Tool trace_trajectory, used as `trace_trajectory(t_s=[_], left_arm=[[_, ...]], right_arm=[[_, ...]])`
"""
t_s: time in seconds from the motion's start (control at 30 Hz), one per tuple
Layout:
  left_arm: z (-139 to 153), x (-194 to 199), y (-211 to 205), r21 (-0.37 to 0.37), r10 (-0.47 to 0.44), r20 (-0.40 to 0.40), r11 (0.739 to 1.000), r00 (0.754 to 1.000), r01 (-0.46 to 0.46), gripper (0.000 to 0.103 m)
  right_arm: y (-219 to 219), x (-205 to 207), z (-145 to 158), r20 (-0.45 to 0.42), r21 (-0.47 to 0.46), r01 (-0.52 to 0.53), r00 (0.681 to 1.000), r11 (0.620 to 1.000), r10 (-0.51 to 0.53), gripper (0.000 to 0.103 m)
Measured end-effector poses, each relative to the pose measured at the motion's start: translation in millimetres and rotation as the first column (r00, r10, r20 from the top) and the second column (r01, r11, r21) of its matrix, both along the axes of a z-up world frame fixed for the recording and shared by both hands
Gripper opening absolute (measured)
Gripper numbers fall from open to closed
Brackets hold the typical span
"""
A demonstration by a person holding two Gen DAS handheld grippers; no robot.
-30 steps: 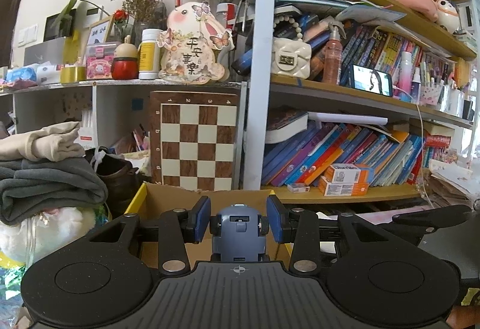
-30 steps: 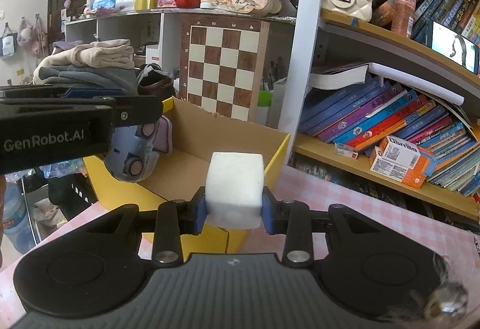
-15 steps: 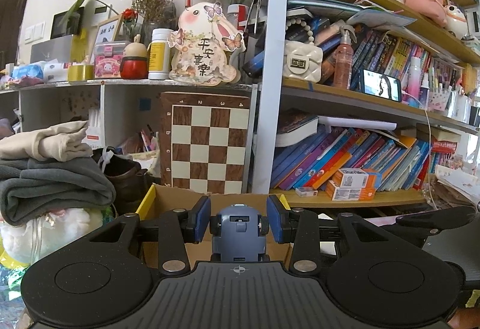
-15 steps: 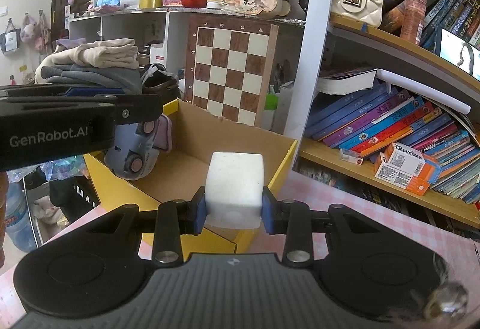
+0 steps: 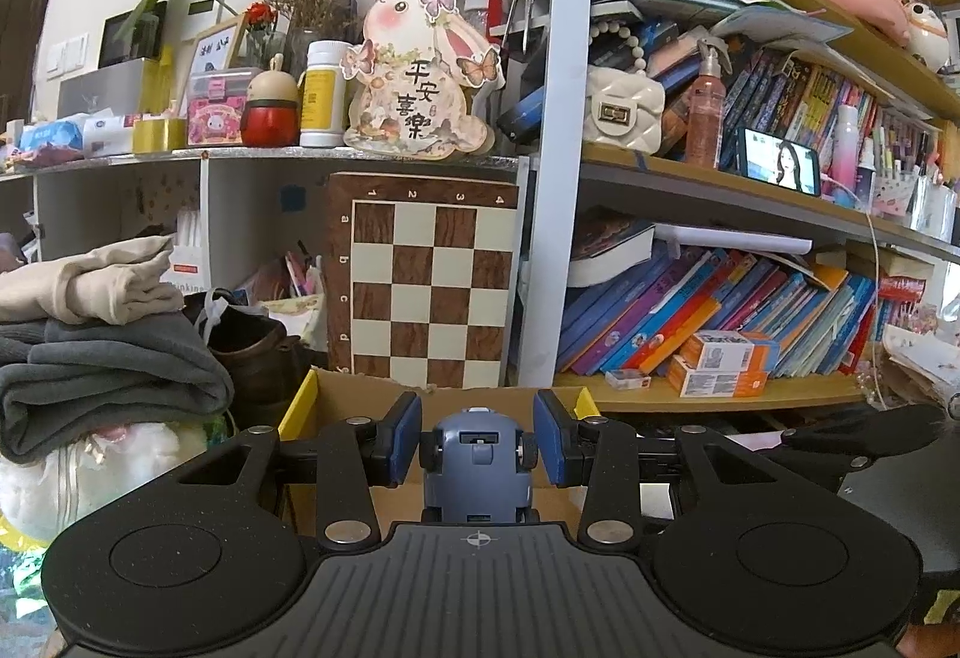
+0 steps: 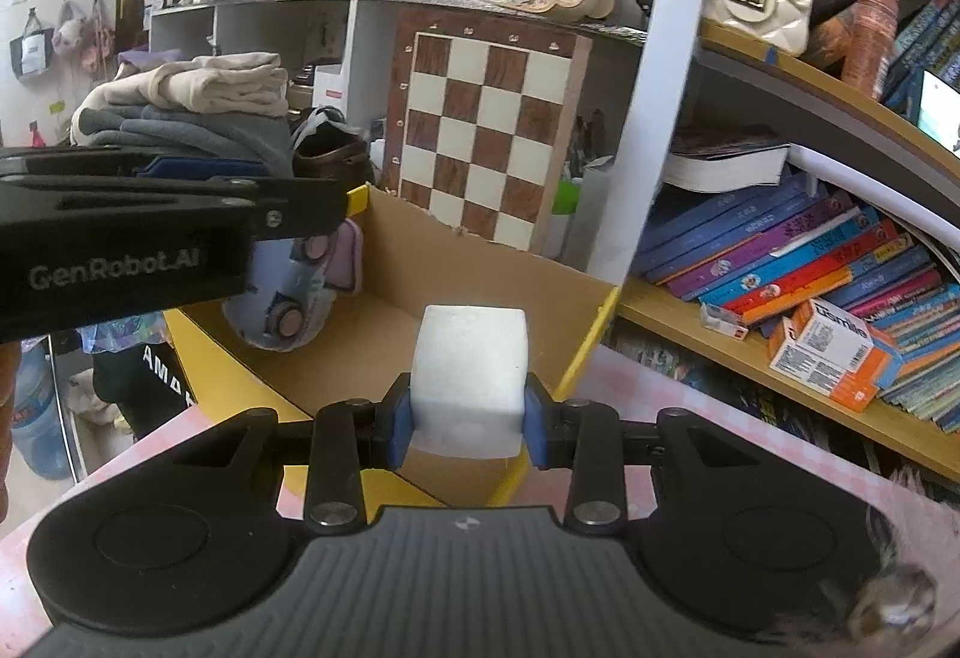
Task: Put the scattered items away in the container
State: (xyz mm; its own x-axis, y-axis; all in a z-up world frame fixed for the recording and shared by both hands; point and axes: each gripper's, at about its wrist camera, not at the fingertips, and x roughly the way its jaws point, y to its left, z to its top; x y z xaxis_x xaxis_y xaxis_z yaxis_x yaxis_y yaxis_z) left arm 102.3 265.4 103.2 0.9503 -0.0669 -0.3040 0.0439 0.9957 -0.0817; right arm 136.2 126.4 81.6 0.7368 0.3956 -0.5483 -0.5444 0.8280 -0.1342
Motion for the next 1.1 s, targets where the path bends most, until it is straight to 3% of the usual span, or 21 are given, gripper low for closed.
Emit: trace_trajectory(t_s=[1.1], left_arm=[[-43,64,24,0.026,0.024,-0.171,0.999,0.985,-0.019,0.039]], right_arm=[[44,56,-38,-0.138,-0.145,-0.112,0.986,0.983,0.092,0.035]])
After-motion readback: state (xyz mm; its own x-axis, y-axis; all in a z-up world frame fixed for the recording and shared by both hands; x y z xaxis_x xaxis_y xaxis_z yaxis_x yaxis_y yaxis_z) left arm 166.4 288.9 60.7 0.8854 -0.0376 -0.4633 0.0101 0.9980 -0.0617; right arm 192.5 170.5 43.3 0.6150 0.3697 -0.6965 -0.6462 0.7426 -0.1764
